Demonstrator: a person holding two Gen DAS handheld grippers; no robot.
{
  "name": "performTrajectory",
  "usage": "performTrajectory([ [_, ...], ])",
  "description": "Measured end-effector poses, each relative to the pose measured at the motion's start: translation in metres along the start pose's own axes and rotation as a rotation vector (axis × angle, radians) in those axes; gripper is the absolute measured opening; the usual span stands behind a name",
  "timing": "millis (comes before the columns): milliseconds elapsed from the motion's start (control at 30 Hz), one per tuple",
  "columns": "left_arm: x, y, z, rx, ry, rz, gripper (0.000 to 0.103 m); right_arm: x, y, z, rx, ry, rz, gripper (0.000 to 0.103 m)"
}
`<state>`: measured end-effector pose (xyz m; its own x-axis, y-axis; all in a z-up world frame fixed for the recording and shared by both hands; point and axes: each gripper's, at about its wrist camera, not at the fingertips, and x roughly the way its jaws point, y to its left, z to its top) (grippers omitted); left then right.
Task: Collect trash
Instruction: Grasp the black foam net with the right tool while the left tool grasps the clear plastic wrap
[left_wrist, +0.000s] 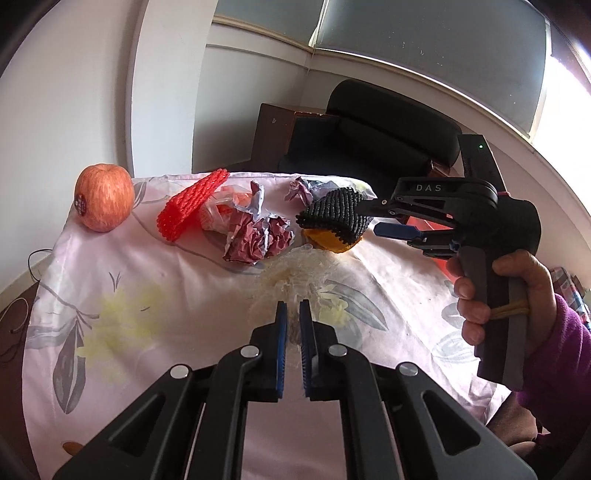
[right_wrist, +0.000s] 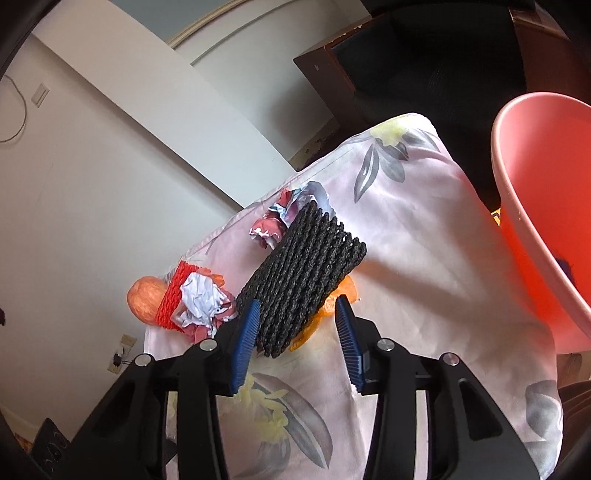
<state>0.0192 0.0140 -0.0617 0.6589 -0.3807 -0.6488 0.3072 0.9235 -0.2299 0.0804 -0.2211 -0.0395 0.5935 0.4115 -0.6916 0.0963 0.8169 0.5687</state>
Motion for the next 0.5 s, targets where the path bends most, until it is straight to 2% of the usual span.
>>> performTrajectory([
  [167,-0.003,0.011,0.002,-0.026,0.009,0.011,0.006,0.017,-0.004,0.008,0.035,0.013,-0.015,0.043],
  [267,-0.005,0.014,0.005,-0.030,0.010,0.020,0.006,0.022,-0.002,0.008,0.011,0.009,-0.020,0.043],
  [300,-0.006,0.015,0.006,-0.031,0.010,0.023,0.006,0.022,0.000,0.008,-0.006,0.007,-0.020,0.039],
  [333,-0.006,0.016,0.007,-0.032,0.010,0.026,0.006,0.022,0.001,0.008,-0.020,0.005,-0.023,0.031],
  [500,-0.006,0.016,0.012,-0.044,0.012,0.035,0.006,0.011,0.006,0.005,-0.088,-0.035,-0.037,0.014],
])
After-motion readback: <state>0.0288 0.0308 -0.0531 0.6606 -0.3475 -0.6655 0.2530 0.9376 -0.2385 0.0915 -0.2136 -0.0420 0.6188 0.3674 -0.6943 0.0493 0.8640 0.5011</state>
